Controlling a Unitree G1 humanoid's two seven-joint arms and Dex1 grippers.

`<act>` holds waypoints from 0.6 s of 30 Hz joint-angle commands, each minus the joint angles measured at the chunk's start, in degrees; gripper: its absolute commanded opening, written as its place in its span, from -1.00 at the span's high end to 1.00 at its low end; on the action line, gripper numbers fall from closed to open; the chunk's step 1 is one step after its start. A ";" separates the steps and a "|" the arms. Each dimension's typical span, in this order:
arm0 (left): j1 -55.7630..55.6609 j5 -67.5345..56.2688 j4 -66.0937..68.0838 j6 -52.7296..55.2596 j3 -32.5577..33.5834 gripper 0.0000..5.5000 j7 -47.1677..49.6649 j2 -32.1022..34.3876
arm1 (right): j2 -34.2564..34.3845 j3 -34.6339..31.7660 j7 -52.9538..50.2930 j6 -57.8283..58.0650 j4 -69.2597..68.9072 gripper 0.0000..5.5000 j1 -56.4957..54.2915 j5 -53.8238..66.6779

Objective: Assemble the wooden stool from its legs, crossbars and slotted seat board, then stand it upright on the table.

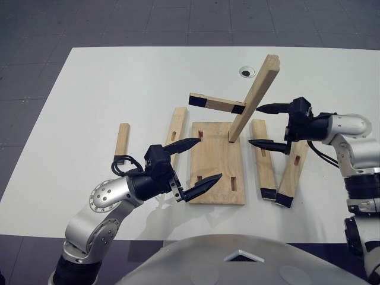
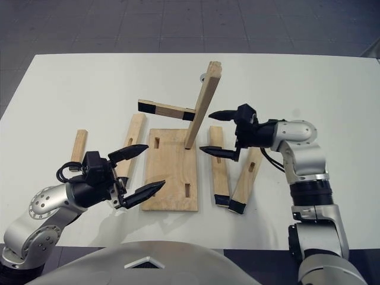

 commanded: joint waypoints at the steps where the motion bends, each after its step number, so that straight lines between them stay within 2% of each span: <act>1: -0.80 3.06 1.00 -0.66 -1.51 -0.97 0.45 -0.29 | -2.55 -6.99 -8.59 4.29 -6.72 -0.99 -1.01 0.83; 10: -1.46 5.54 2.53 -1.29 -2.80 -0.97 0.42 -1.37 | -8.77 -16.64 -10.47 9.84 -18.76 -0.99 -2.21 9.99; 13: -1.18 5.71 2.55 -1.42 -2.75 -0.97 0.34 -1.51 | -6.19 -17.28 -21.73 20.56 -22.81 -0.99 -8.54 14.94; 18: -0.96 6.00 2.85 -1.55 -2.89 -0.97 0.61 -1.84 | 4.13 -11.16 -41.80 36.56 -25.56 -0.99 -21.95 19.19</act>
